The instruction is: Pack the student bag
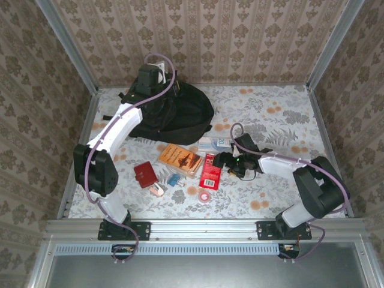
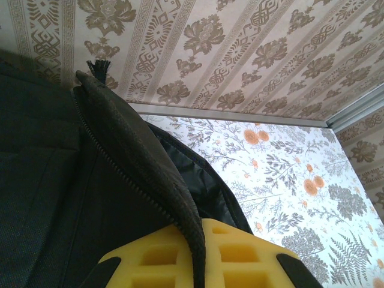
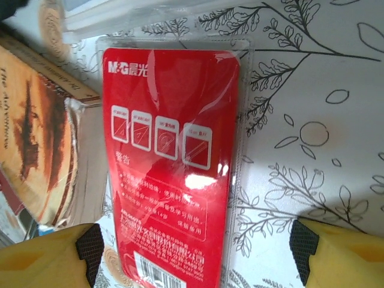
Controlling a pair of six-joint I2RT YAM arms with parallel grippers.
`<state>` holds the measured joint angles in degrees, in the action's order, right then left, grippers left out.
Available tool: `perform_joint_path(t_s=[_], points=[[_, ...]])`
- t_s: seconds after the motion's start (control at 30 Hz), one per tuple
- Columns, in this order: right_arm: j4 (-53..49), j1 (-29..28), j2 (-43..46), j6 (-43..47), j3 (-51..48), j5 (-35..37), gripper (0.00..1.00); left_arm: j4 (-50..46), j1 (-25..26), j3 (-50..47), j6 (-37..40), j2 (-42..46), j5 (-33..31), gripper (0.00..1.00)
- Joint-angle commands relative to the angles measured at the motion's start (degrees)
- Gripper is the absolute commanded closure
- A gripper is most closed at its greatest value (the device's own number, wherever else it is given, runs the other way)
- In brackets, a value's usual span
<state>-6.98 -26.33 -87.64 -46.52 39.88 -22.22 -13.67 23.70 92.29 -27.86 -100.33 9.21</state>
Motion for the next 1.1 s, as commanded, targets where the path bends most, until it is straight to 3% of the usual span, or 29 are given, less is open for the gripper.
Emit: perform_joint_path(t_s=[0.0, 0.63, 1.07], points=[[0.06, -0.17, -2.59, 0.11, 1.77, -0.56, 0.16, 1.89, 0.47, 1.11, 1.31, 1.11, 0.72, 1.00], [9.19, -4.38, -11.05, -8.23, 6.60, -6.78, 0.16, 1.95, 0.47, 1.09, 1.22, 0.91, 0.90, 1.00], [18.78, -6.54, -10.47, -11.60, 4.71, -8.05, 0.16, 2.04, 0.64, 0.97, 1.30, 0.75, 0.74, 1.00]])
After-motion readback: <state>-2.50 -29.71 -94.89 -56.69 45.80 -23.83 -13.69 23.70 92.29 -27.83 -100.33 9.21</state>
